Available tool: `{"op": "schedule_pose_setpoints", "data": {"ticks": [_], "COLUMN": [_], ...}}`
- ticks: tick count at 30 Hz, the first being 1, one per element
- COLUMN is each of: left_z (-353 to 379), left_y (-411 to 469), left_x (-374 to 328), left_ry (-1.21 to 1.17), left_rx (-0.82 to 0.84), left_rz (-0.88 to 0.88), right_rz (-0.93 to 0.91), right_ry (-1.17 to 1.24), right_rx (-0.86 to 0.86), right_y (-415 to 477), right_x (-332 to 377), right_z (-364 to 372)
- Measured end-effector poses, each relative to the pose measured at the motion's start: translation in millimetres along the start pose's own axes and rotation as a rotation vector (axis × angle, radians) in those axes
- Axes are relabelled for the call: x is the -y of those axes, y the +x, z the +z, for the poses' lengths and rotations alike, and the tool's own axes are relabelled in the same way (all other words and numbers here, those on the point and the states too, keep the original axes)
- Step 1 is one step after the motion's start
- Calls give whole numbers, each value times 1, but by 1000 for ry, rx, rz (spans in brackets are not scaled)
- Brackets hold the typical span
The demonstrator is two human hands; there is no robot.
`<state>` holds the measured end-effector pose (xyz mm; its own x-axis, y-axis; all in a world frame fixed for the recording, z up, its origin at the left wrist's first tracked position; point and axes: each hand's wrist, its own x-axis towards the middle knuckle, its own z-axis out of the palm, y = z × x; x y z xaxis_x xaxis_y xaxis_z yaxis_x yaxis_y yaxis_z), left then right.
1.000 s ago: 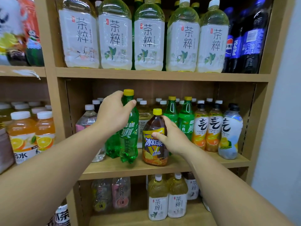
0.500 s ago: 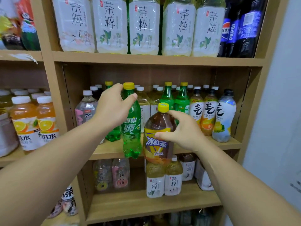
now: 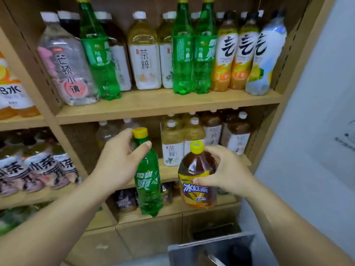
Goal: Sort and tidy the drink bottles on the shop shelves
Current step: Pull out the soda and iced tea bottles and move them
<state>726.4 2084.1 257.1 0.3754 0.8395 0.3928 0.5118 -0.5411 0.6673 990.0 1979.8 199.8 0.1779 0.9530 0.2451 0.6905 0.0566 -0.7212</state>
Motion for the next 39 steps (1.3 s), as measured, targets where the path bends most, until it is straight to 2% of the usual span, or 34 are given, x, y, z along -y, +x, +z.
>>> {"op": "schedule_pose_setpoints", "data": {"ticks": [7,12,20,24,27,33,35,39], "left_z": [80,134,225,252,268,278,280,284], "left_y": [-42,-63,-88,-86,-81,-69,-68,-68], "left_x": [88,156,239,262,279,299,302,307], "left_ry": [-12,-73,-91,-38,11,-7,-26,-24], "left_rx": [151,149,180,136,113,126,126,124], "left_rz": [-154,-215,-251,-264,-283,-254,-252,-264], "right_rz": [187,279,241,167,183,327,360,539], "right_ry": [-22,-21,-74,-122,-146,-123,-109,-32], "right_rx": [109,127,101,130,148,132,64,-55], "right_y": [-31,-26,0,26,40,51,45,29], "right_x": [-86,-154,-245,-263,-277,-290,-291,-298], "right_z": [86,152,224,243,260,275,281,307]}}
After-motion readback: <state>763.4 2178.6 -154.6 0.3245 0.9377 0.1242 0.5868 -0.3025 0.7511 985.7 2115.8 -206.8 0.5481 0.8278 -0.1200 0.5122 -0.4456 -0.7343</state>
